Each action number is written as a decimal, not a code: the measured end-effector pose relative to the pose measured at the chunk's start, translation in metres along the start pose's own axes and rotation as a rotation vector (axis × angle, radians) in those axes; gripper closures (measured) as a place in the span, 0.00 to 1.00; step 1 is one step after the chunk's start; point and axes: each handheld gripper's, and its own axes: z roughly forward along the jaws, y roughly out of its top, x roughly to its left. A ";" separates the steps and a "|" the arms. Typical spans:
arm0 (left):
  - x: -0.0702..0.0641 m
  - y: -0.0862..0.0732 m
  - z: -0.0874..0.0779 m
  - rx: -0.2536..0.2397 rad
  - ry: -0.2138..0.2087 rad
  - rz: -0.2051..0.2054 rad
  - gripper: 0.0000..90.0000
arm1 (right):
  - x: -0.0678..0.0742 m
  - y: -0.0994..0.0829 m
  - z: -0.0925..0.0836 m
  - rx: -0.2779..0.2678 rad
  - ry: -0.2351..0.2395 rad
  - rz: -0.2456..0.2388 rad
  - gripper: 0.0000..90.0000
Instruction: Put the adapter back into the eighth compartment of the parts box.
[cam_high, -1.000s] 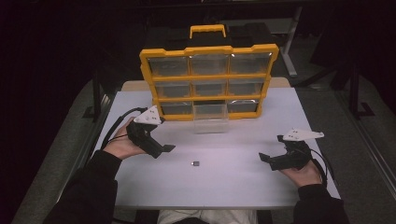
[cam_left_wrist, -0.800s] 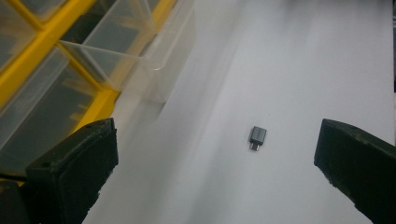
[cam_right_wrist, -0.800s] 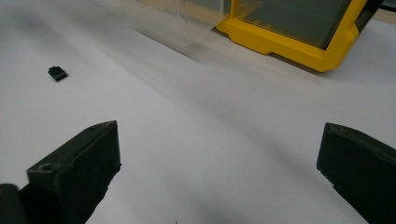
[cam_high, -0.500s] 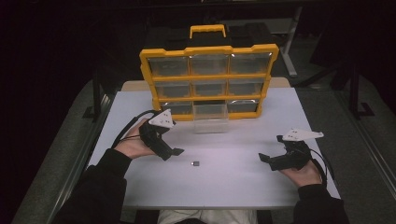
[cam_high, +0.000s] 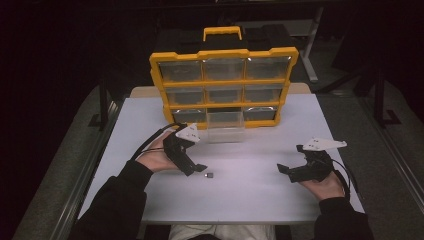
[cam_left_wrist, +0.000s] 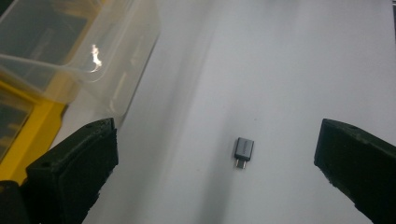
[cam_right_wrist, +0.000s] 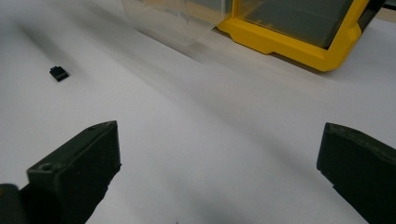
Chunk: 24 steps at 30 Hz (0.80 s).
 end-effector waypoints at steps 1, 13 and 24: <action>0.000 0.000 0.002 0.001 -0.005 0.006 0.00 | 0.000 0.000 0.000 0.001 0.000 0.000 0.00; -0.003 0.000 0.020 0.020 -0.042 0.007 0.00 | 0.001 0.000 0.000 0.000 0.001 -0.005 0.00; -0.008 -0.003 0.038 0.065 -0.074 0.031 0.00 | 0.001 0.000 0.001 0.007 0.006 -0.004 0.00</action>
